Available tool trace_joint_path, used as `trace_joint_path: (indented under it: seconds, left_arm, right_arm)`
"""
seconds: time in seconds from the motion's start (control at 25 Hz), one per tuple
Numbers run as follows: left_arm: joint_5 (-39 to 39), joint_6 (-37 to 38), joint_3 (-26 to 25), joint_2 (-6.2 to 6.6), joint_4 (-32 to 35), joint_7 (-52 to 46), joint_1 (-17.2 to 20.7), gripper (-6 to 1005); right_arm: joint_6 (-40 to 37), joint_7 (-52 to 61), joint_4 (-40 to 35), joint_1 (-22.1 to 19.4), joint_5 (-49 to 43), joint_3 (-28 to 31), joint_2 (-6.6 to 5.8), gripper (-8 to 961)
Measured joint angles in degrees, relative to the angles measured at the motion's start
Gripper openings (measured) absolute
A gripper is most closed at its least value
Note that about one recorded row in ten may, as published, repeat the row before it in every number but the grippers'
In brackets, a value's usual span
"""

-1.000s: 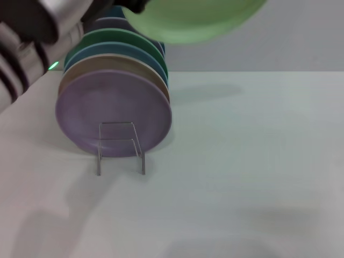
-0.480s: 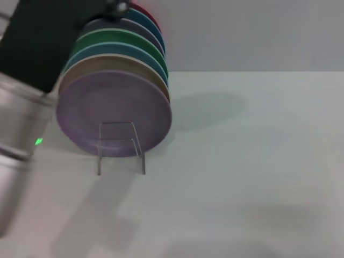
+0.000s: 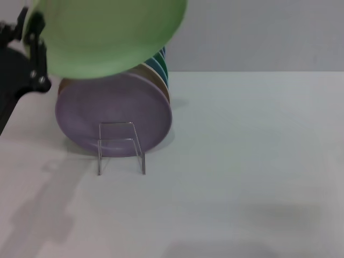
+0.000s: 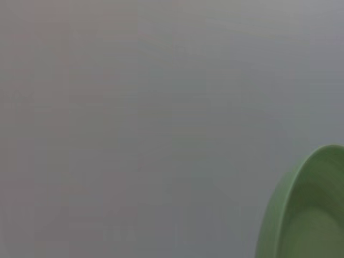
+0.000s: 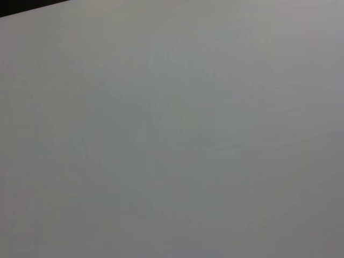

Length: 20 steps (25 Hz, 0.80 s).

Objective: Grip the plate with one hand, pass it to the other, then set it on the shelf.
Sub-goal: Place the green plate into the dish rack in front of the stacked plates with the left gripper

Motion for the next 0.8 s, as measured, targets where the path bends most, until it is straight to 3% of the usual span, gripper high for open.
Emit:
trace_joint_path:
  seconds: [0.04,0.08,0.12,0.2,0.24,0.28,0.4,0.56,0.6,0.8]
  left_arm:
    - [0.0,0.0,0.0,0.0,0.0,0.0,0.0,78]
    - [0.1,1.0,0.4,1.22,1.3,-2.9,0.1,78]
    - [0.1,1.0,0.4,1.22,1.3,-2.9,0.1,78]
    - [0.2,6.2,1.8,2.87,4.9,-6.8,-0.6,78]
    - [0.2,6.2,1.8,2.87,4.9,-6.8,-0.6,78]
    - [0.2,10.0,2.8,3.83,7.8,-9.1,-1.7,78]
    - [0.2,12.6,3.9,4.84,11.3,-12.3,-3.6,78]
    - [0.2,15.0,4.7,4.74,15.9,-13.6,-5.8,78]
    - [0.2,16.6,4.7,3.99,19.2,-13.7,-7.3,78]
    - [0.2,20.5,4.8,2.6,26.9,-13.9,-10.9,78]
  right_arm:
    - [0.0,0.0,0.0,0.0,0.0,0.0,0.0,795]
    - [0.0,0.0,0.0,0.0,0.0,-0.2,0.04,795]
    - [0.0,0.0,0.0,0.0,0.0,-0.2,0.04,795]
    - [0.0,-0.2,0.0,0.1,0.0,-0.4,0.11,795]
    - [0.0,-0.2,0.0,0.1,0.0,-0.4,0.11,795]
    - [0.0,-0.3,0.0,0.1,0.0,-0.5,0.11,795]
    - [-0.2,-0.3,0.3,0.3,-0.1,-0.6,0.11,795]
    - [-0.3,-0.4,0.3,0.4,-0.2,-1.1,0.1,794]
    - [-0.4,-0.4,0.3,0.6,-0.3,-1.2,0.09,794]
    - [-0.4,-0.4,0.3,0.9,-0.6,-1.6,0.08,794]
